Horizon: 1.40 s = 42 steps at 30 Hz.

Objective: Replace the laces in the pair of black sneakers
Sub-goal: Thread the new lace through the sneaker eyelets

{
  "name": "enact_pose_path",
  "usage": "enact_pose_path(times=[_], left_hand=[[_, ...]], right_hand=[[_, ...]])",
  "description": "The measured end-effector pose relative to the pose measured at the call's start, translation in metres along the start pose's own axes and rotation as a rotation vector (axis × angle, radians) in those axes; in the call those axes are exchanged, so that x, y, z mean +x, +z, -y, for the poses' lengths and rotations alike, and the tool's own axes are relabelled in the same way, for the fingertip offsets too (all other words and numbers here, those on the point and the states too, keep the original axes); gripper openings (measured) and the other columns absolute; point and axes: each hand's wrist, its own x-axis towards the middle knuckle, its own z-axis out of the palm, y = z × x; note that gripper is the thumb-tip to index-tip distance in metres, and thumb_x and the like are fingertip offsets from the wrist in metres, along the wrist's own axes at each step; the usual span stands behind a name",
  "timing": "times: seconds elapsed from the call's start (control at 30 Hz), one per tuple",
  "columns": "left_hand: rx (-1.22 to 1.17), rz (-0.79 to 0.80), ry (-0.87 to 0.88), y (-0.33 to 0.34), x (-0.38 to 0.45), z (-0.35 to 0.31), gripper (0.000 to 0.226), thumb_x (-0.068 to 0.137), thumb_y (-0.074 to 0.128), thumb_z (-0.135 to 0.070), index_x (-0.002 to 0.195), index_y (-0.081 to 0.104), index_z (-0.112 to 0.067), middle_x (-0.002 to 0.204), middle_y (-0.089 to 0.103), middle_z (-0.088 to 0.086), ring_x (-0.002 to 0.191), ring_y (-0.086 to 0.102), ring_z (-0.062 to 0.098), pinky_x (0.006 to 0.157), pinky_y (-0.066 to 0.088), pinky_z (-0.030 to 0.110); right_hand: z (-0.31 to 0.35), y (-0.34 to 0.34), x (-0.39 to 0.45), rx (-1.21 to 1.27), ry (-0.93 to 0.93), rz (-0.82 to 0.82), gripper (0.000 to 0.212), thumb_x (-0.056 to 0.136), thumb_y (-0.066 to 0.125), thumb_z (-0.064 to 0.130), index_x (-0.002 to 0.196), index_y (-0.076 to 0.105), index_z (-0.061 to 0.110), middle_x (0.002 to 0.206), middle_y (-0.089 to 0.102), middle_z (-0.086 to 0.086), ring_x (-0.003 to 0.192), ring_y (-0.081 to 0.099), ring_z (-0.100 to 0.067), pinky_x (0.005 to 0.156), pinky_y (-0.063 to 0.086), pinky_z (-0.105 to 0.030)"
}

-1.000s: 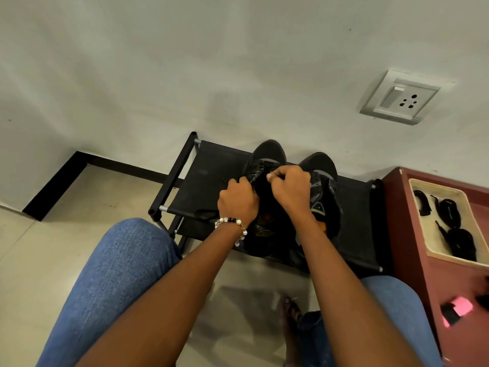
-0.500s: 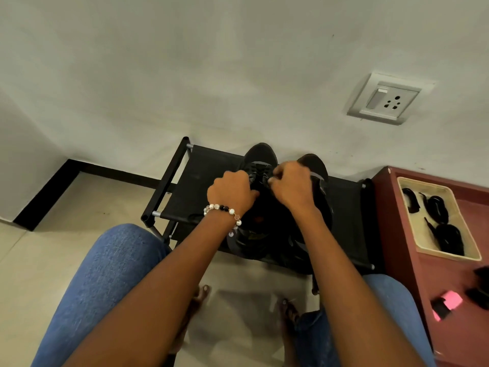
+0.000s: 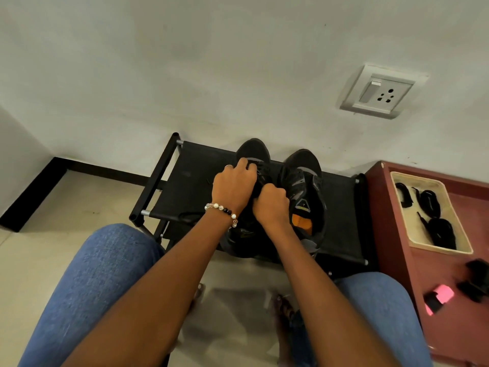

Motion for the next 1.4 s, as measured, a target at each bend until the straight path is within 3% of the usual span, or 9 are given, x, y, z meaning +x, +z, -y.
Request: enact_pose_path(times=[0.17, 0.27, 0.5, 0.63, 0.7, 0.83, 1.03, 1.23, 1.4], left_hand=[[-0.019, 0.0, 0.047, 0.008, 0.007, 0.0, 0.005, 0.086, 0.067, -0.011, 0.086, 0.064, -0.008, 0.091, 0.064, 0.01, 0.044, 0.054, 0.023, 0.04, 0.032, 0.024], [-0.083, -0.076, -0.008, 0.014, 0.009, 0.001, 0.008, 0.087, 0.066, -0.016, 0.089, 0.066, -0.008, 0.083, 0.066, 0.008, 0.047, 0.056, 0.026, 0.043, 0.031, 0.026], [-0.461, -0.197, -0.378, 0.003, 0.006, 0.002, 0.014, 0.09, 0.06, -0.03, 0.088, 0.068, -0.019, 0.074, 0.067, -0.001, 0.064, 0.06, 0.019, 0.057, 0.034, 0.025], [-0.721, -0.063, -0.754, 0.0, 0.009, 0.012, 0.015, 0.088, 0.061, -0.036, 0.092, 0.07, -0.024, 0.089, 0.069, -0.005, 0.083, 0.061, 0.016, 0.069, 0.037, 0.026], [-0.77, -0.003, -0.802, -0.002, 0.011, 0.015, 0.013, 0.087, 0.062, -0.033, 0.091, 0.07, -0.024, 0.091, 0.068, -0.003, 0.09, 0.064, 0.019, 0.07, 0.04, 0.027], [-0.738, -0.034, -0.483, -0.007, 0.012, 0.014, 0.028, 0.082, 0.061, -0.021, 0.11, 0.064, -0.022, 0.107, 0.062, -0.001, 0.103, 0.057, 0.019, 0.085, 0.048, 0.035], [-0.102, 0.034, 0.01, -0.008, 0.009, 0.008, 0.024, 0.083, 0.061, -0.031, 0.104, 0.071, -0.027, 0.122, 0.056, -0.005, 0.125, 0.039, 0.024, 0.1, 0.029, 0.048], [0.106, -0.193, 0.1, 0.011, 0.006, 0.008, 0.004, 0.076, 0.074, -0.02, 0.077, 0.074, -0.016, 0.097, 0.068, 0.005, 0.102, 0.061, 0.029, 0.086, 0.046, 0.051], [-0.131, -0.15, -0.139, 0.008, 0.008, 0.003, 0.023, 0.091, 0.05, -0.026, 0.097, 0.067, -0.011, 0.105, 0.061, 0.003, 0.106, 0.053, 0.022, 0.093, 0.038, 0.046]], right_hand=[[-0.003, 0.003, 0.003, 0.076, 0.039, -0.005, 0.03, 0.096, 0.052, 0.018, 0.115, 0.055, -0.005, 0.116, 0.06, -0.023, 0.106, 0.058, -0.042, 0.074, 0.043, -0.036], [-0.002, 0.004, 0.002, 0.084, 0.034, -0.013, 0.028, 0.097, 0.051, 0.017, 0.114, 0.055, -0.005, 0.115, 0.061, -0.022, 0.105, 0.059, -0.041, 0.073, 0.042, -0.035], [-0.003, 0.004, 0.001, 0.073, 0.043, -0.023, 0.026, 0.096, 0.05, 0.015, 0.111, 0.055, -0.006, 0.113, 0.06, -0.023, 0.102, 0.059, -0.042, 0.068, 0.038, -0.033], [-0.002, 0.004, 0.001, 0.07, 0.044, -0.025, 0.024, 0.095, 0.05, 0.012, 0.109, 0.056, -0.006, 0.11, 0.061, -0.022, 0.099, 0.06, -0.04, 0.065, 0.039, -0.032], [-0.001, 0.004, 0.001, 0.069, 0.047, -0.024, 0.024, 0.095, 0.05, 0.012, 0.11, 0.056, -0.006, 0.11, 0.061, -0.022, 0.099, 0.061, -0.04, 0.065, 0.039, -0.032], [-0.002, 0.003, 0.001, 0.07, 0.039, -0.016, 0.026, 0.096, 0.049, 0.013, 0.113, 0.055, -0.006, 0.112, 0.06, -0.022, 0.101, 0.06, -0.041, 0.066, 0.038, -0.033], [-0.003, 0.005, 0.002, 0.062, 0.03, -0.021, 0.024, 0.098, 0.048, 0.014, 0.112, 0.055, -0.004, 0.112, 0.06, -0.02, 0.1, 0.06, -0.038, 0.066, 0.038, -0.033], [-0.004, 0.007, 0.003, 0.083, 0.035, -0.033, 0.019, 0.098, 0.05, 0.014, 0.108, 0.057, -0.001, 0.11, 0.062, -0.019, 0.1, 0.061, -0.037, 0.067, 0.04, -0.032], [-0.004, 0.007, 0.003, 0.081, 0.033, -0.027, 0.025, 0.097, 0.049, 0.015, 0.112, 0.055, -0.005, 0.113, 0.06, -0.022, 0.103, 0.06, -0.041, 0.068, 0.039, -0.033]])
